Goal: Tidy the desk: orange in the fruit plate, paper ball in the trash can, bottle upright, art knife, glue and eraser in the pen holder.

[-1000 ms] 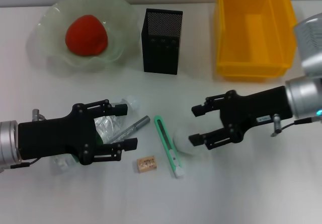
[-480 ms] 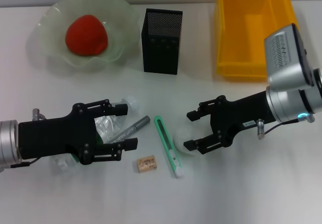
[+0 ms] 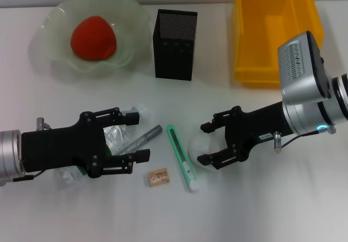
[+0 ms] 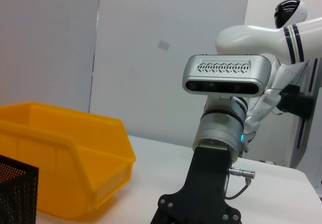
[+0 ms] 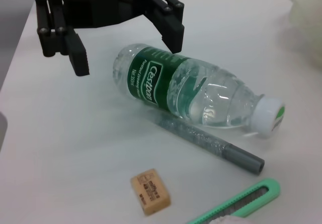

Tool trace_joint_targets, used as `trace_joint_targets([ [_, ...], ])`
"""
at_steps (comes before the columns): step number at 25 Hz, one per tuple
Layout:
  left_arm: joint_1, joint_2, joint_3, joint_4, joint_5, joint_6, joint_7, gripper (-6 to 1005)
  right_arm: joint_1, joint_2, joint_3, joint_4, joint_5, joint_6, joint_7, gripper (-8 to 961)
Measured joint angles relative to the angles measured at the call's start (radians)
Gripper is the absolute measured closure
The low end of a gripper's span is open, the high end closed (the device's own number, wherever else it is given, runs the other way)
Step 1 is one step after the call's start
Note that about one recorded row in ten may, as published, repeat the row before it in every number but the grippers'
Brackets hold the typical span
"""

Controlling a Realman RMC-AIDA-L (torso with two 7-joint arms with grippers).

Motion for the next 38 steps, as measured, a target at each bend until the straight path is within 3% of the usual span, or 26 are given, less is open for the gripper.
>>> trace_joint_targets([
  [9, 0.0, -0.004, 0.0, 0.0, 0.0, -0.001, 0.0, 203, 0.0, 0.002, -0.013, 0.0, 0.0, 0.021, 0.002, 176],
  [19, -0.001, -0.007, -0.002, 0.0, -0.001, -0.002, 0.0, 203, -0.02, -0.003, -0.008, -0.012, 0.034, 0.005, 0.001, 401],
  [23, 0.001, -0.008, -0.013, 0.0, -0.002, -0.003, 0.0, 203, -0.069, -0.006, 0.003, -0.06, 0.085, -0.035, -0.01, 417],
  [28, 0.001, -0.009, -0.014, 0.0, -0.002, -0.005, 0.0, 203, -0.16, -0.009, 0.091, -0.094, 0.226, -0.143, -0.118, 417],
  [32, -0.002, -0.011, -0.02, -0.002, -0.006, -0.007, 0.009, 203, -0.217, -0.009, 0.202, -0.051, 0.321, -0.232, -0.238, 418],
  [38, -0.005, -0.026, -0.054, -0.007, -0.006, -0.007, 0.028, 203, -0.262, -0.009, 0.26, 0.065, 0.451, -0.281, -0.393, 418],
])
